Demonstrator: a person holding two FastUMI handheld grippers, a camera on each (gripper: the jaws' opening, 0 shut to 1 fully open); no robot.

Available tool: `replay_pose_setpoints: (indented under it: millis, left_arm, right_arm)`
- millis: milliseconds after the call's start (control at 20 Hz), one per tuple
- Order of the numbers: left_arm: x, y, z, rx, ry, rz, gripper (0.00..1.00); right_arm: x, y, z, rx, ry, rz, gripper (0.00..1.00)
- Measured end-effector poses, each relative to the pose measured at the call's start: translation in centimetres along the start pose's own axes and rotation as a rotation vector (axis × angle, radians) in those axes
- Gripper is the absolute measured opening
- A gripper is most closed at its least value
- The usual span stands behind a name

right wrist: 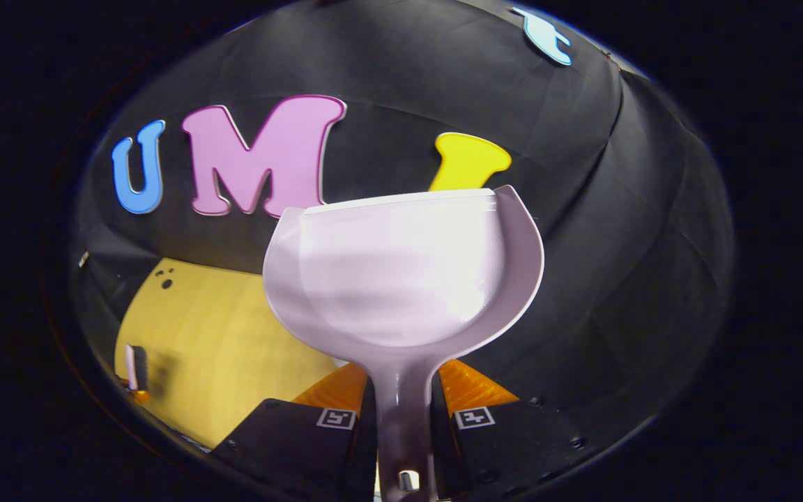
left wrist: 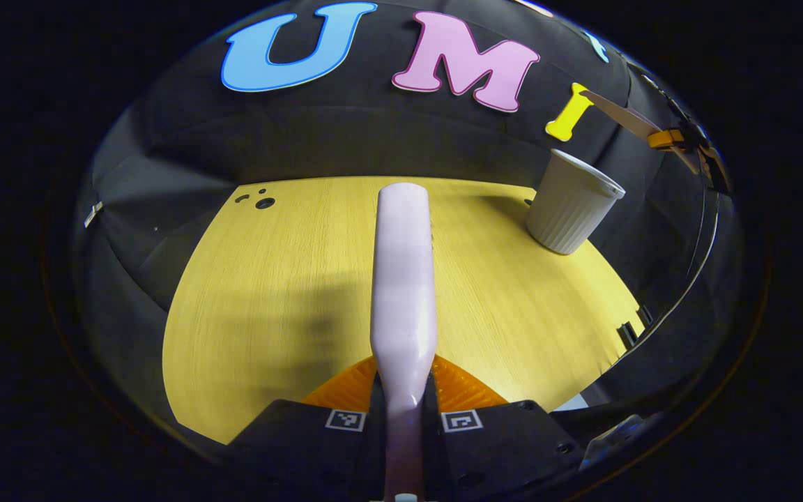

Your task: Pick up the small broom and dustpan from the desktop, sweep the trash into the dustpan with the broom, and then empty the trash into the garbage bin.

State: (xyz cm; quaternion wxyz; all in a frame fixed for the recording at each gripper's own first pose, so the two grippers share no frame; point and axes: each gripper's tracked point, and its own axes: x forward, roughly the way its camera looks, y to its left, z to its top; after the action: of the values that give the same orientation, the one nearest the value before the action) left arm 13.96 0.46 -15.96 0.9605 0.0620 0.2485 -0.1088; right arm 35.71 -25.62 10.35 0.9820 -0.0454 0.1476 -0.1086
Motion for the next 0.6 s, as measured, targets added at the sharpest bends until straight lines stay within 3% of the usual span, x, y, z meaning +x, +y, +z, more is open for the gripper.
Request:
replay_pose_setpoints:
  millis: [300, 350, 500, 600]
  left_arm:
    - [-0.1, -0.2, -0.6, -0.053, -0.003, 0.001, 0.25]
    - [0.1, -0.1, -0.9, -0.054, -0.001, 0.013, 0.25]
    - [0.4, 1.2, -1.7, -0.066, 0.009, 0.043, 0.25]
    - [1.0, 1.6, -2.1, -0.073, 0.024, 0.059, 0.25]
  right_arm:
    - [-4.4, 12.9, -4.4, 0.023, 0.042, 0.261, 0.36]
    - [-4.7, 14.9, -5.8, 0.024, 0.066, 0.299, 0.41]
    - [-3.8, 18.6, -10.3, -0.01, 0.151, 0.358, 0.36]
    - [-2.9, 20.6, -14.6, -0.025, 0.212, 0.378, 0.41]
